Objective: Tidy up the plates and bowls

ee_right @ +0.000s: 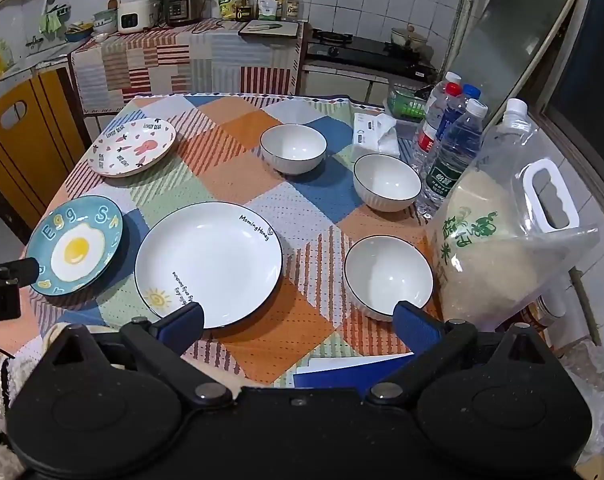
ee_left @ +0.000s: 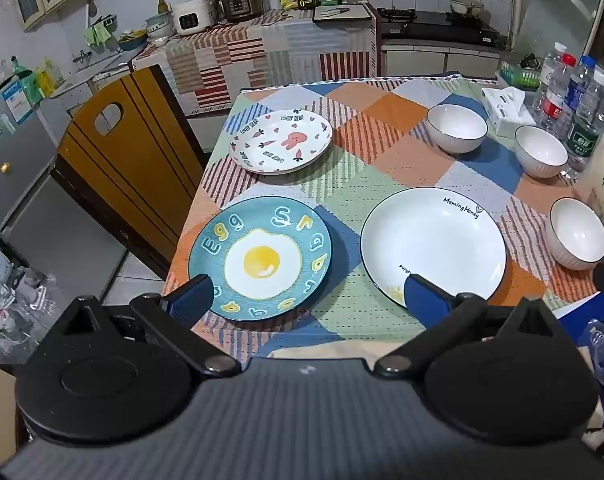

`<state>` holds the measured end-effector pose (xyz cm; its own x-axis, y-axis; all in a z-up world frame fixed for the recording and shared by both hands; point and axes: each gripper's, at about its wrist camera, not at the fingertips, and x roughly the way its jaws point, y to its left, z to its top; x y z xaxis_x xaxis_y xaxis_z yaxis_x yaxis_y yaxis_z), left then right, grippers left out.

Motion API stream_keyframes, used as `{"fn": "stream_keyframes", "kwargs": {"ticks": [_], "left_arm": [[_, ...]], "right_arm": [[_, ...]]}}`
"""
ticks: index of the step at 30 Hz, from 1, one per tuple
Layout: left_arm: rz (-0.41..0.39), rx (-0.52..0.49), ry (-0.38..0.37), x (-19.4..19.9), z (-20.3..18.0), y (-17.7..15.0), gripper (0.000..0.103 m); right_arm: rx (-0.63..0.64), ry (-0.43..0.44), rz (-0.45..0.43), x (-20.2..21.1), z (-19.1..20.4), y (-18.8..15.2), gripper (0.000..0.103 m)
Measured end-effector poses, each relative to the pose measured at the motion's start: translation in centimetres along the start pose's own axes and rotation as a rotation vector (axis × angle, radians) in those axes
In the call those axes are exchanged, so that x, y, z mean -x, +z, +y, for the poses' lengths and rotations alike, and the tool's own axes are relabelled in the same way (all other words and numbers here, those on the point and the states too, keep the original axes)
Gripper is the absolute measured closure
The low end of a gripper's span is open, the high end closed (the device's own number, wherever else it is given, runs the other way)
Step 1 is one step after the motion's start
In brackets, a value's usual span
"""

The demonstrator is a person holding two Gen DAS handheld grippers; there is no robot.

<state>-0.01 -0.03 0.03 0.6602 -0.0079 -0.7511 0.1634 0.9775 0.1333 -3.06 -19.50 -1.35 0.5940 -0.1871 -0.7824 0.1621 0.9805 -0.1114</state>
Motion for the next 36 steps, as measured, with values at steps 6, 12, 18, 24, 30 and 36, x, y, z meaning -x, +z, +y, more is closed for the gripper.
{"fn": "stream_keyframes", "kwargs": {"ticks": [6,12,18,24,30,36], "left_arm": [[-0.001,0.012,-0.016,0.4,-0.4,0.2,0.002],[-0.029,0.03,-0.028,0.3,0.6,-0.3,0.001],[-0.033,0.042,-0.025,0.5,0.7,-0.4,0.001],[-0.062,0.038,-0.013,0.7,0.8,-0.9,0.0],[-0.063,0.048,-0.028,0.4,0.8,-1.3,0.0],[-0.088,0.065,-0.033,0.3,0.9,-1.6,0.0]], "right_arm": [[0.011,-0.004,-0.01,-0.3,0.4,-0.1,0.001],[0.032,0.011,0.025,-1.0,0.6,-0.3,0.001],[0.043,0.007,0.028,-0.9,0.7,-0.5,0.001],[0.046,0.015,0.013,-1.1,0.7,-0.8,0.001],[0.066,0.028,-0.068,-1.1,0.9,-1.4,0.001],[0.077,0.03,-0.107,-2.2,0.9,-2.6,0.001]]}}
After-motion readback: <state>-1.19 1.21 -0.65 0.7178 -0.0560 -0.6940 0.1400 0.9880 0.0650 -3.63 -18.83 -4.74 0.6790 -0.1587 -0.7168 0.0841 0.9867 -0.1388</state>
